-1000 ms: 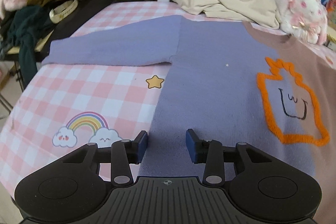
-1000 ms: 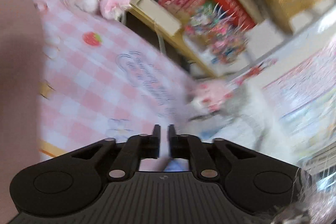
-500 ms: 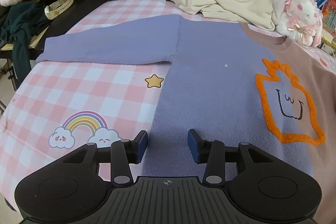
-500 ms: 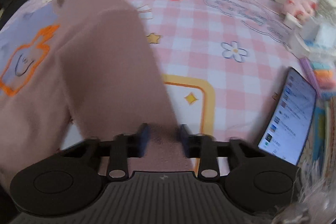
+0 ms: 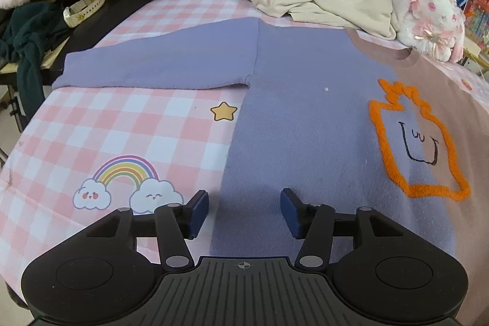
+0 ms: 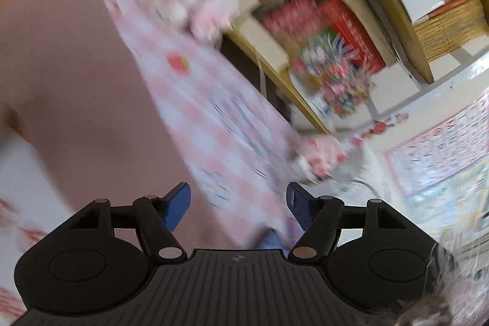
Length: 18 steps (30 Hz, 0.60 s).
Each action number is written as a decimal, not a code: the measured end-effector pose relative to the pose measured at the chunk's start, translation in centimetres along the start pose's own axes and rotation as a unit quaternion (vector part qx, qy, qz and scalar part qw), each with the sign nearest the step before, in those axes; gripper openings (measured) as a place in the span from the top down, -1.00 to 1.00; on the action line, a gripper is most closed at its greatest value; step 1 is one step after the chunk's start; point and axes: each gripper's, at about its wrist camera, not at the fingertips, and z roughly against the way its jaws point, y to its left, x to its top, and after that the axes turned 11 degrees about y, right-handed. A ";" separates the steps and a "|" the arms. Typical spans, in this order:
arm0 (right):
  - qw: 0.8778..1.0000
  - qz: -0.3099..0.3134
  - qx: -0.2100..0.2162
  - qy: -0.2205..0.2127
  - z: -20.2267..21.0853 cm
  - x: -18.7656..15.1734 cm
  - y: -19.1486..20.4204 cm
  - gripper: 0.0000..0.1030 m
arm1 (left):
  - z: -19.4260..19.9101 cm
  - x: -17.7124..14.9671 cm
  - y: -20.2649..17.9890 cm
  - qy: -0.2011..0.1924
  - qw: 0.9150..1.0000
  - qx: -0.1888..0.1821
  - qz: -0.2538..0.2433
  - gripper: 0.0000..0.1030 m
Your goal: Fold clothes
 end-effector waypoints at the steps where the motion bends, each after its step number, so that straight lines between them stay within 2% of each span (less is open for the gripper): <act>1: 0.999 -0.020 0.033 -0.007 1.2 -0.2 0.5 -0.31 | 0.0 0.0 0.2 -0.001 1.000 -0.002 0.002 -0.02; 3: 0.990 -0.072 0.124 -0.005 3.0 -0.7 1.3 -0.30 | 0.2 0.2 0.5 -0.007 1.000 -0.001 0.004 -0.01; 4: 0.978 -0.110 0.177 0.004 3.6 -1.3 1.4 -0.30 | 0.2 0.3 0.8 -0.011 1.000 0.000 0.005 -0.01; 6: 0.944 -0.186 0.272 0.026 4.1 -2.5 1.7 -0.30 | 0.3 0.8 1.1 -0.016 1.000 -0.001 0.005 -0.01; 8: 0.912 -0.246 0.325 0.045 4.5 -3.8 2.7 -0.31 | 0.1 1.5 1.3 -0.016 1.000 -0.005 0.004 0.00; 10: 0.903 -0.269 0.330 0.058 4.9 -4.3 4.1 -0.28 | -0.5 2.1 1.1 -0.006 1.000 -0.008 -0.001 0.00; 12: 0.896 -0.285 0.332 0.068 5.3 -4.8 5.5 -0.17 | -1.1 2.3 0.6 0.004 1.000 -0.007 -0.010 0.00; 15: 0.907 -0.263 0.323 0.064 6.0 -4.8 7.2 0.22 | -1.2 2.1 0.3 -0.004 1.000 -0.003 -0.012 0.01; 16: 0.911 -0.255 0.318 0.060 6.2 -4.8 7.5 0.40 | -1.2 2.0 0.4 -0.005 1.000 -0.004 -0.010 0.02; 17: 0.914 -0.249 0.315 0.057 6.3 -4.8 7.8 0.78 | -1.2 2.0 0.5 -0.006 1.000 -0.004 -0.009 0.06; 18: 0.914 -0.245 0.318 0.053 6.3 -4.6 8.0 0.81 | -1.2 2.0 0.6 -0.007 1.000 -0.004 -0.009 0.13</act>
